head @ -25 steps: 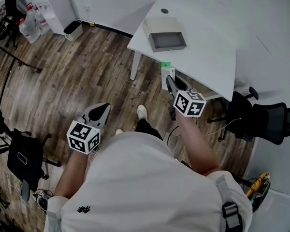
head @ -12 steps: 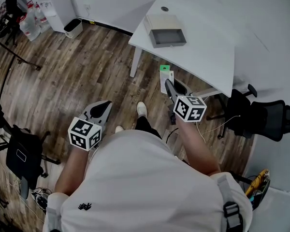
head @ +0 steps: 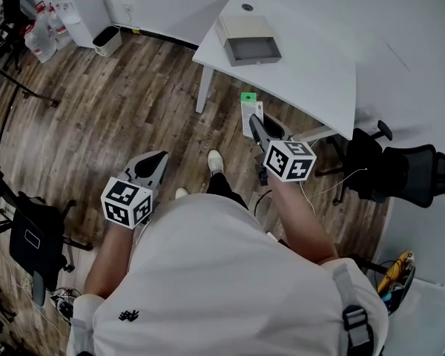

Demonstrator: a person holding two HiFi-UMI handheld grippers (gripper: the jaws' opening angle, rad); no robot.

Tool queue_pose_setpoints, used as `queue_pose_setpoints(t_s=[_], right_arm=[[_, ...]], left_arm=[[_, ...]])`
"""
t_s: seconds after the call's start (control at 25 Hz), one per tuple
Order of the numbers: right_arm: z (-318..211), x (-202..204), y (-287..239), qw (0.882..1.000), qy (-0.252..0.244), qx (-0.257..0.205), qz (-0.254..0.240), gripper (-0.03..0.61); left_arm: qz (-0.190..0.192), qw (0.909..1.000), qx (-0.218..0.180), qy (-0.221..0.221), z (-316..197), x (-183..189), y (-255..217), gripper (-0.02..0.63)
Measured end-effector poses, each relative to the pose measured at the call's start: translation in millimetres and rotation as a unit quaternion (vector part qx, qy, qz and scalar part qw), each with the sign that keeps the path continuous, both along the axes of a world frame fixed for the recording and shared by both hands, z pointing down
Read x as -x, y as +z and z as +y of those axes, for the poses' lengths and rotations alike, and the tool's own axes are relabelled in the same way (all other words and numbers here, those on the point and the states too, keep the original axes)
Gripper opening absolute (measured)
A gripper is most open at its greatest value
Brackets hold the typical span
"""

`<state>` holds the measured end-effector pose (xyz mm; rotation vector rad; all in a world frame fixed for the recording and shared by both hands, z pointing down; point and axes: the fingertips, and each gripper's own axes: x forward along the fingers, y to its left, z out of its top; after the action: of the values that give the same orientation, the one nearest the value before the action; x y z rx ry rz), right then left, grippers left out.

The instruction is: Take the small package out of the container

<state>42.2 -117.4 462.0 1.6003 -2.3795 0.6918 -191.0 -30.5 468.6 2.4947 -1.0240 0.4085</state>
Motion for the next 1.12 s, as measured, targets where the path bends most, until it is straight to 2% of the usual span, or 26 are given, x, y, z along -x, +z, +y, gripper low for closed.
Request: queue_pose_setpoints(t_s=[0.8, 1.12], right_arm=[[-1.3, -1.8, -0.7, 1.000, -0.012, -0.001, -0.001, 0.097], [-12.6, -24.5, 6.6, 1.000, -0.017, 0.005, 0.001, 0.097]], left_arm=[[-0.011, 0.9996, 0.019, -0.017, 7.7, 4.3, 8.9, 0.006], [-0.021, 0.9995, 0.024, -0.008, -7.1, -21.7, 15.0, 0.006]])
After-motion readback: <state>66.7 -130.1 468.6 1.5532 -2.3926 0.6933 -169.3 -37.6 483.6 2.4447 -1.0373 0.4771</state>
